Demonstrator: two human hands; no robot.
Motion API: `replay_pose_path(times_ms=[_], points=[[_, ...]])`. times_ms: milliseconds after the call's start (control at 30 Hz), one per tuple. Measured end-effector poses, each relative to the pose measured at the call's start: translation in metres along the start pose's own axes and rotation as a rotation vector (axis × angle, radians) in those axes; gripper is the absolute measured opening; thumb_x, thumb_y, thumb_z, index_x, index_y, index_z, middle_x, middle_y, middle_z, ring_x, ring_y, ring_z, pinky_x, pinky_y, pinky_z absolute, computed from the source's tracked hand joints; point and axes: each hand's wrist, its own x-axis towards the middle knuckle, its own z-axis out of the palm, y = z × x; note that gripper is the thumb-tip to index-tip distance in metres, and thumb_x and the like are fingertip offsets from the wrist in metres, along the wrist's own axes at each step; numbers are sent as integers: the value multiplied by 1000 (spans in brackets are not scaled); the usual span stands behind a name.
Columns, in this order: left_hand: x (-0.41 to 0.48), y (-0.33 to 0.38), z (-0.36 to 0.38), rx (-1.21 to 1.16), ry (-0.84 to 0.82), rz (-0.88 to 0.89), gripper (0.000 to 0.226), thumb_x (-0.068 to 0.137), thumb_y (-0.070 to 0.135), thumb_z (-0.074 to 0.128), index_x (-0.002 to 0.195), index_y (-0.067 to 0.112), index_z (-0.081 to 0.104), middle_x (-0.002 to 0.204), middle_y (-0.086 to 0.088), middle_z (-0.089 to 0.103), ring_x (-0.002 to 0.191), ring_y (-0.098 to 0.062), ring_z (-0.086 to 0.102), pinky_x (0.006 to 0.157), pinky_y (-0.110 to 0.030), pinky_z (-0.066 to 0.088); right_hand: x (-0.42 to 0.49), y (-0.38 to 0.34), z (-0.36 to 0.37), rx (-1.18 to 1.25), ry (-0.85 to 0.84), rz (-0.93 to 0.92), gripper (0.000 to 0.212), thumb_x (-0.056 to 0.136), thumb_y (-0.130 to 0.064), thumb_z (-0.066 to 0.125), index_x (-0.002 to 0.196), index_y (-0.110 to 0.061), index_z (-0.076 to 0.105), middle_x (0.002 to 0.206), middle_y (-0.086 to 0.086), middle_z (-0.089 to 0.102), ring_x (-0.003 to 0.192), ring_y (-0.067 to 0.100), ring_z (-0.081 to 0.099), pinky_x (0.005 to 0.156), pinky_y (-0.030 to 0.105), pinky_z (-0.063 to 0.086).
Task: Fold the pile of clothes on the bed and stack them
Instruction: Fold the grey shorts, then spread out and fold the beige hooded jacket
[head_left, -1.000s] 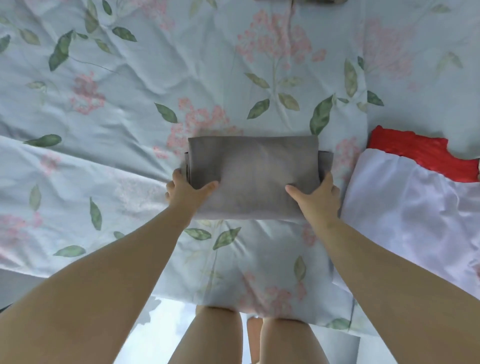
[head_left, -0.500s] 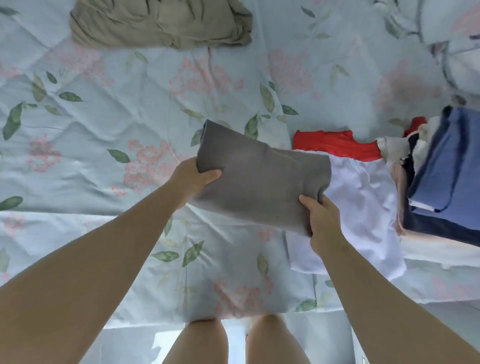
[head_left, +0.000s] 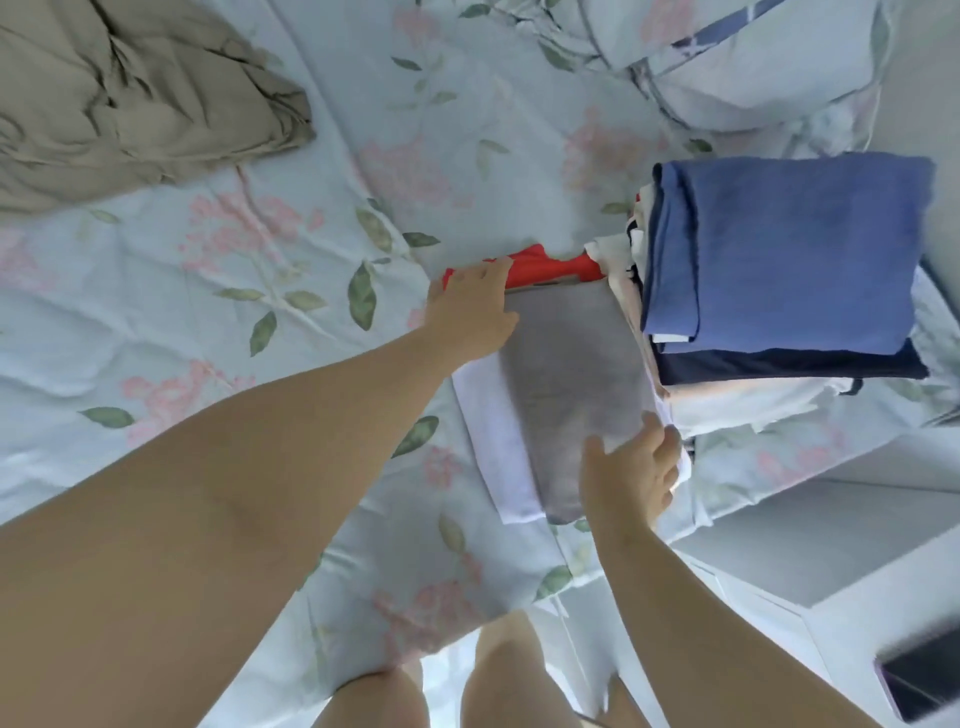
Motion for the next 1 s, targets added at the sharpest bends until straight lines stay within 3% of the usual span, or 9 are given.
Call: replay_pose_path(times_ms=[233, 567, 733, 833, 900, 1000], points=[[-25, -77, -1, 13, 84, -139, 56, 94, 21, 48, 146, 18, 27, 143, -3, 43, 132, -24, 37, 106, -40, 29, 11, -77, 46, -155, -236, -417, 52, 89, -18, 49, 139, -19, 36, 151, 3, 25, 134, 27, 28, 108, 41, 24], [-54, -254, -17, 70, 177, -453, 55, 97, 27, 45, 147, 21, 24, 153, 1, 24, 143, -18, 17, 112, -35, 18, -3, -193, 183, -436, -431, -838, 48, 91, -19, 48, 138, -17, 37, 149, 3, 29, 127, 28, 35, 100, 38, 34], [-33, -343, -25, 19, 200, -624, 61, 98, 39, 41, 150, 28, 14, 159, 1, 7, 147, -20, 2, 116, -42, 13, -9, -262, 250, -528, -402, -1056, 51, 92, -21, 48, 142, -17, 34, 152, 4, 25, 134, 31, 29, 105, 42, 33], [-13, -388, -23, -92, 175, -772, 71, 94, 57, 36, 151, 33, 0, 159, 5, -8, 146, -21, -11, 118, -48, 3, -7, -305, 288, -568, -350, -1169, 56, 93, -22, 47, 146, -22, 27, 157, 5, 14, 141, 29, 18, 110, 42, 23], [-2, -407, -15, -56, 125, -774, 80, 88, 71, 26, 148, 37, -13, 157, 7, -20, 144, -23, -22, 116, -51, -8, -3, -332, 312, -586, -306, -1226, 61, 93, -23, 49, 148, -26, 22, 159, 4, 6, 145, 27, 8, 114, 43, 15], [4, -417, 3, 24, 204, -759, 86, 76, 83, 6, 146, 39, -19, 157, 7, -22, 143, -24, -25, 114, -52, -12, 8, -374, 348, -606, -166, -1347, 71, 91, -27, 53, 150, -30, 15, 160, 3, -2, 146, 28, 1, 115, 46, 9]])
